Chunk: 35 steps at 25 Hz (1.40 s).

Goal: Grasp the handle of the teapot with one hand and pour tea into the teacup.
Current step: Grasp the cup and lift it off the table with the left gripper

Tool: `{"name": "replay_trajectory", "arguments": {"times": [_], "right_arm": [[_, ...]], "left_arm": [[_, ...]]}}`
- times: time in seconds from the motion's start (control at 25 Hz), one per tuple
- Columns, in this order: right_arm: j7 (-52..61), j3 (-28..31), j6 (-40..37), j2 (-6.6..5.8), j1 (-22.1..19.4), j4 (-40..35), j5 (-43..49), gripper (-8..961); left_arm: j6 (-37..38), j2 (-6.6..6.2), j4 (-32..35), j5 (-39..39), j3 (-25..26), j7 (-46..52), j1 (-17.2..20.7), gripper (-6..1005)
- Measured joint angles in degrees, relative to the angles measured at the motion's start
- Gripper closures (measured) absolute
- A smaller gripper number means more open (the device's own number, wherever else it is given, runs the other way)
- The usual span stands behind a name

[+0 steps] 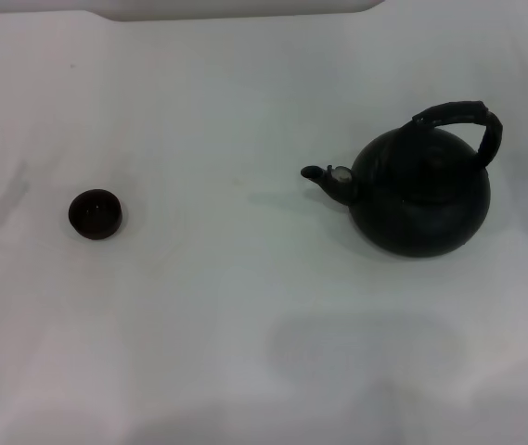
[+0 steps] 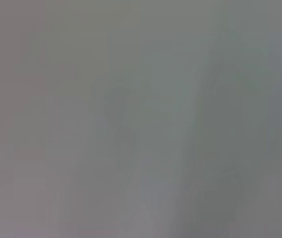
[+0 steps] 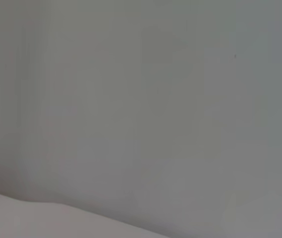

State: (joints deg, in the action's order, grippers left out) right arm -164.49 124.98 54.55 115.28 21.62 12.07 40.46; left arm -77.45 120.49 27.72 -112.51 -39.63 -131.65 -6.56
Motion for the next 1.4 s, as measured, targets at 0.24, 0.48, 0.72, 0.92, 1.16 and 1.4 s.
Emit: {"name": "replay_trajectory", "arguments": {"times": [0.24,0.48,0.72,0.92,1.16,1.4], "right_arm": [[0.1,0.0,-0.4,0.03,0.0,-0.1,-0.2,81],[0.1,0.0,-0.4,0.03,0.0,-0.1,-0.3,81],[0.0,0.1,-0.7,0.03,-0.1,-0.1,-0.4,80],[-0.1,0.1,-1.9,-0.03,0.0,-0.1,-0.2,80],[-0.1,0.1,-3.2,-0.13,0.0,0.1,-0.1,80],[-0.1,0.2,-3.3,-0.15,0.0,0.2,0.0,79]], "left_arm": [[12.4,-0.61,17.1,-5.6,-17.8,13.3,6.3,153],[31.9,-1.28,36.2,-7.5,-36.9,17.5,15.5,153],[41.9,-1.63,47.9,-0.8,-45.8,30.1,21.3,152],[43.1,-1.46,53.6,13.5,-47.8,48.0,23.6,152],[48.7,-1.46,58.0,24.3,-54.0,62.0,25.7,153],[57.4,-1.42,56.3,25.2,-60.6,63.0,25.0,147]]}}
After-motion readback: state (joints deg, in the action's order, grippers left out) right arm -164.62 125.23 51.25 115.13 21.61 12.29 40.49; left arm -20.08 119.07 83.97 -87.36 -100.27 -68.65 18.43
